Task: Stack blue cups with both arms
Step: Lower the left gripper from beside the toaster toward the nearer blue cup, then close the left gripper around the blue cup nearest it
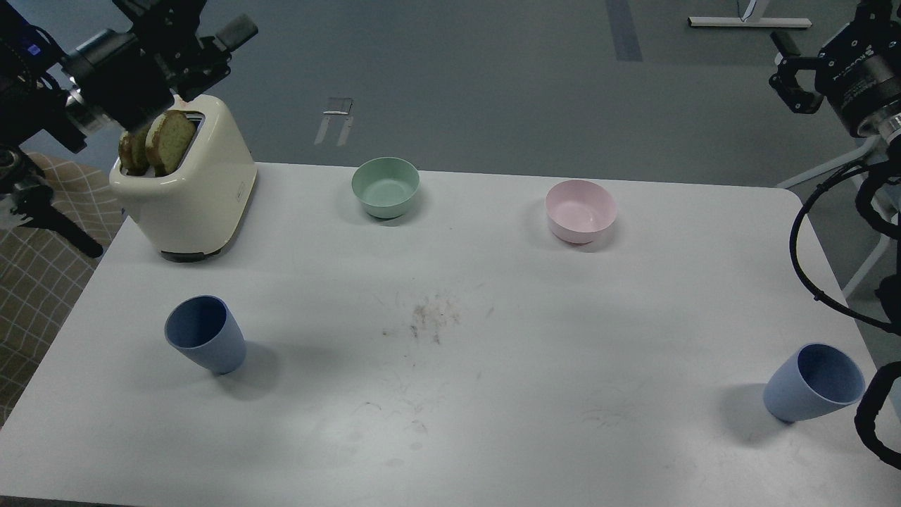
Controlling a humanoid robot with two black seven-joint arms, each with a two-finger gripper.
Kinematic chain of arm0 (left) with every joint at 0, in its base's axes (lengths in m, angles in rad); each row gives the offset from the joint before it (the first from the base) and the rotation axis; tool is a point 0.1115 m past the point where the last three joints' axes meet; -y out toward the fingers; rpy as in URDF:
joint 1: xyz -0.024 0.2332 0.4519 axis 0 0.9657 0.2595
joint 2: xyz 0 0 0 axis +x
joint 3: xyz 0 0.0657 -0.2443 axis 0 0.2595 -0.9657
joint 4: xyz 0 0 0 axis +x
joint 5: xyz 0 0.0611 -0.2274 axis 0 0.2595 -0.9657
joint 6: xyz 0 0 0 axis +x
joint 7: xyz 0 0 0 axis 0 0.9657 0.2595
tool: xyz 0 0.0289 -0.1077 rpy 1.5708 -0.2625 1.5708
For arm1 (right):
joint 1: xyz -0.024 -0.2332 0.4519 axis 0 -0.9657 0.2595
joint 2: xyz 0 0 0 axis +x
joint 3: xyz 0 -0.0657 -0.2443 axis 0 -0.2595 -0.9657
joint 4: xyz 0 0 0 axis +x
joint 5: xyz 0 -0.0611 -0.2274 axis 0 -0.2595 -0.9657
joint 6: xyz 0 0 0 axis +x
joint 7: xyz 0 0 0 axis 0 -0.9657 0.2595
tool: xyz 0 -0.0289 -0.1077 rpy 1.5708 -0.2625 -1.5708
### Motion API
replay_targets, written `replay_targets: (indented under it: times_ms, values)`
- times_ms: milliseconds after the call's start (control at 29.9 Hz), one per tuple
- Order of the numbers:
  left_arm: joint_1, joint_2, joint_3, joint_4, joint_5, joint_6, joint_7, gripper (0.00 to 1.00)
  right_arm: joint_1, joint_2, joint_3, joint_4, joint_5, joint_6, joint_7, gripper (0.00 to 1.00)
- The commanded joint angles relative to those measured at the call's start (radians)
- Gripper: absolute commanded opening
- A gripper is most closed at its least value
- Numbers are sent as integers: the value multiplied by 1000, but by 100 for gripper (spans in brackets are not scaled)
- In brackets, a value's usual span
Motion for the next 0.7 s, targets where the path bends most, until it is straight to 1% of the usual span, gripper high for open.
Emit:
replay_targets:
  times_ms: [0, 67, 100, 134, 200, 267, 367, 468, 535, 568, 668]
  values:
    - [79, 94, 13, -111, 229, 85, 0, 94, -18, -19, 1, -2, 0, 0, 35, 100]
    - [145, 163, 12, -160, 446, 131, 0, 94, -30, -21, 1, -1, 0, 0, 49, 100]
    - [159, 181, 12, -171, 493, 144, 0, 94, -31, -22, 1, -1, 0, 0, 49, 100]
    - [188, 225, 12, -188, 571, 173, 0, 94, -36, -33, 1, 1, 0, 0, 49, 100]
    - [209, 269, 13, -196, 622, 208, 0, 94, -38, -44, 1, 1, 2, 0, 49, 100]
    - [251, 325, 13, -196, 664, 260, 0, 93, -50, -51, 1, -1, 26, 0, 49, 100]
    - [279, 358, 23, -190, 670, 263, 0, 93, -56, -70, 1, 1, 49, 0, 49, 100]
    - [305, 373, 59, -168, 682, 265, 0, 92, -56, -73, 1, 1, 51, 0, 51, 100]
    - [309, 367, 116, -101, 702, 268, 0, 92, -56, -74, 2, 2, 51, 0, 49, 100]
    - [309, 365, 130, -90, 707, 270, 0, 92, -56, -74, 2, 2, 52, 0, 49, 100]
    - [311, 365, 155, -73, 708, 270, 0, 87, -56, -74, 2, 1, 51, 0, 51, 100]
